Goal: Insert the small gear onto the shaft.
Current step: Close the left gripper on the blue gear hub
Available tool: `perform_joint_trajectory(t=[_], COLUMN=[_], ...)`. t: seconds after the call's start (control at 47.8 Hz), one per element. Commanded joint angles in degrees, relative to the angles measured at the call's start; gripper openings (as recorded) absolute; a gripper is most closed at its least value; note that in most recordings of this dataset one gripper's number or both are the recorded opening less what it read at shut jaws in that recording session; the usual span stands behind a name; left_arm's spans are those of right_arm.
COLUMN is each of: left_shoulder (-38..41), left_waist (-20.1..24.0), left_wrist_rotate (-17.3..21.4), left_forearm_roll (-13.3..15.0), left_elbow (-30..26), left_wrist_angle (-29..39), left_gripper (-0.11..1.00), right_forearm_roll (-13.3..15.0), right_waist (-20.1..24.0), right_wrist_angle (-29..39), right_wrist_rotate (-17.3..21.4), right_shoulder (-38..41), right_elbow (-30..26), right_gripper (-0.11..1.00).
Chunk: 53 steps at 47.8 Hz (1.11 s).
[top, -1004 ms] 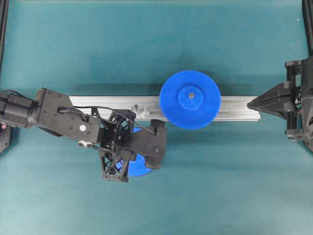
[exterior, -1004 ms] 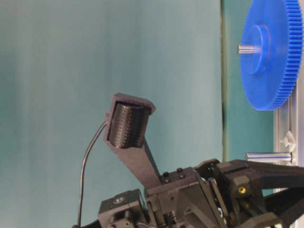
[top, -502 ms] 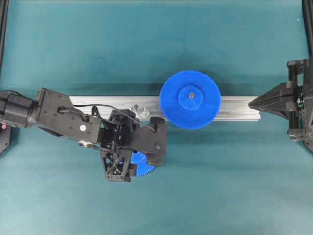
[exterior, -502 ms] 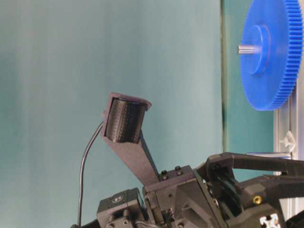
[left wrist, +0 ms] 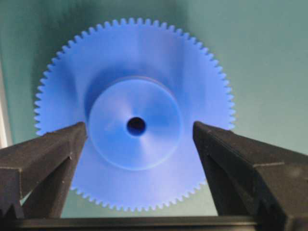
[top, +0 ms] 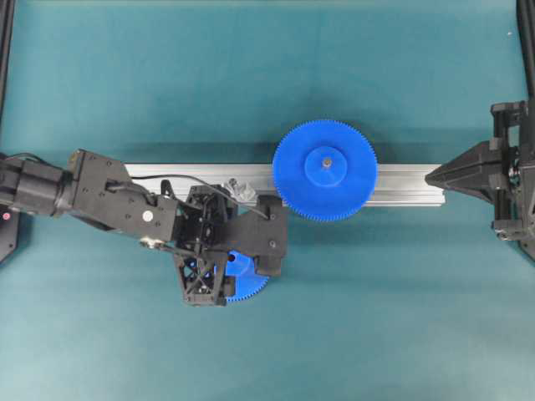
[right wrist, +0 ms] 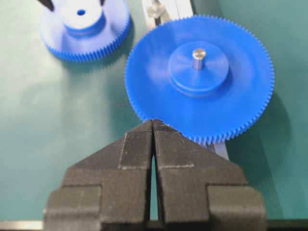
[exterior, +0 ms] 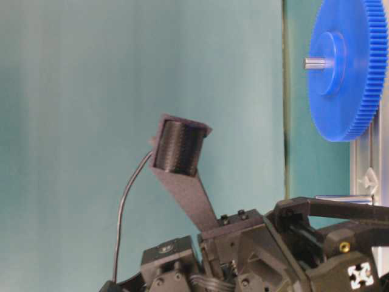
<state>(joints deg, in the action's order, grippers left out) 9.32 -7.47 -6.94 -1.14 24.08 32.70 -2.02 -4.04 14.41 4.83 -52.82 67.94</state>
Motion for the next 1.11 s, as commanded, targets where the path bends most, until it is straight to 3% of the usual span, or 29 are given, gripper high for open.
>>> perform_joint_trajectory(t=[0.0,1.088], left_shoulder=[-0.8,2.7], left_waist=[0.1,0.0], left_wrist_rotate=[0.2,0.1], left_forearm_roll=[-0.1,-0.1], left_elbow=[-0.9,-1.7], left_wrist_angle=[-0.2,-0.2], left_gripper=[0.94,0.94], right_forearm_roll=[-0.1,-0.1], right_waist=[-0.2,-0.1], right_wrist_angle=[-0.3,-0.4], right_wrist_rotate=[0.5,0.8], right_shoulder=[0.3,0.3], right_elbow=[-0.4,0.4], right_gripper=[0.02,0.02])
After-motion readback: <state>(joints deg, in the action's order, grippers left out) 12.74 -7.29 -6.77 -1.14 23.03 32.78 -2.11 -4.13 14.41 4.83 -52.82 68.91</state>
